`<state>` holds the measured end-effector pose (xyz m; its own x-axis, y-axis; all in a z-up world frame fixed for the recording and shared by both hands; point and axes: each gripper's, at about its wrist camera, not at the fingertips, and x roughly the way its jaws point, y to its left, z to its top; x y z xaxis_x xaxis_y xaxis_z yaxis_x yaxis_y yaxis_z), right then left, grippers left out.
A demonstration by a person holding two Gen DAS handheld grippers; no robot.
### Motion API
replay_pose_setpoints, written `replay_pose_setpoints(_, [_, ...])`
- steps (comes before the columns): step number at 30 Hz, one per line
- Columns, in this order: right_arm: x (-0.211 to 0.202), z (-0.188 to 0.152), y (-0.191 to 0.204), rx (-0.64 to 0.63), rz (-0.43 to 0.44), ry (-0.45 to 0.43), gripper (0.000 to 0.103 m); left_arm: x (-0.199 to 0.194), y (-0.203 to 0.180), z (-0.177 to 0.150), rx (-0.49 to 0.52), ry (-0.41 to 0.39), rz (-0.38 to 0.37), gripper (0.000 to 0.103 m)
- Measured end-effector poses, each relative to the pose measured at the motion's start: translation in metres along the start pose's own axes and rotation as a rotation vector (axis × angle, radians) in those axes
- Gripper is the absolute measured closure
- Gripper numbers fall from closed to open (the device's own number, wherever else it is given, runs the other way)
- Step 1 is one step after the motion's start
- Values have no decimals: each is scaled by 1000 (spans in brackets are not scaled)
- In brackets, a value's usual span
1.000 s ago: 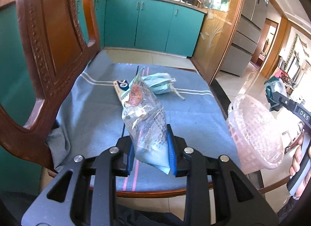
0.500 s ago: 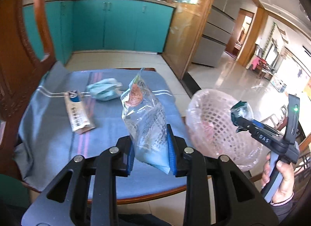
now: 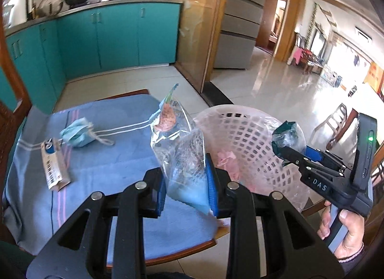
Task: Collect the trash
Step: 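Carry the snack bag over the basket with the left gripper and open both grippers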
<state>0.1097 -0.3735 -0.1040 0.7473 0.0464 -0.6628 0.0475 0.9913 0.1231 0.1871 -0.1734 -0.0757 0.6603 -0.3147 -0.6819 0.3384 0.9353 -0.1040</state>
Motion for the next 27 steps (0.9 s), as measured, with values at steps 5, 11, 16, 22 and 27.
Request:
replay_pose_setpoints(5, [-7, 1, -4, -10, 0, -23, 59, 10, -23, 1, 41, 11, -21, 73])
replay_pose_setpoints(11, [-8, 0, -8, -6, 0, -27, 59, 21, -38, 0, 64, 27, -44, 73])
replay_pose_setpoints(16, [-7, 0, -9, -14, 1, -22, 59, 32, -49, 1, 87, 42, -34, 73])
replay_pose_setpoints(22, [-12, 5, -10, 0, -7, -40, 59, 52, -63, 4, 116, 73, -39, 73])
replay_pose_setpoints(27, [-16, 5, -14, -1, -30, -47, 59, 67, -64, -2, 122, 100, -39, 73])
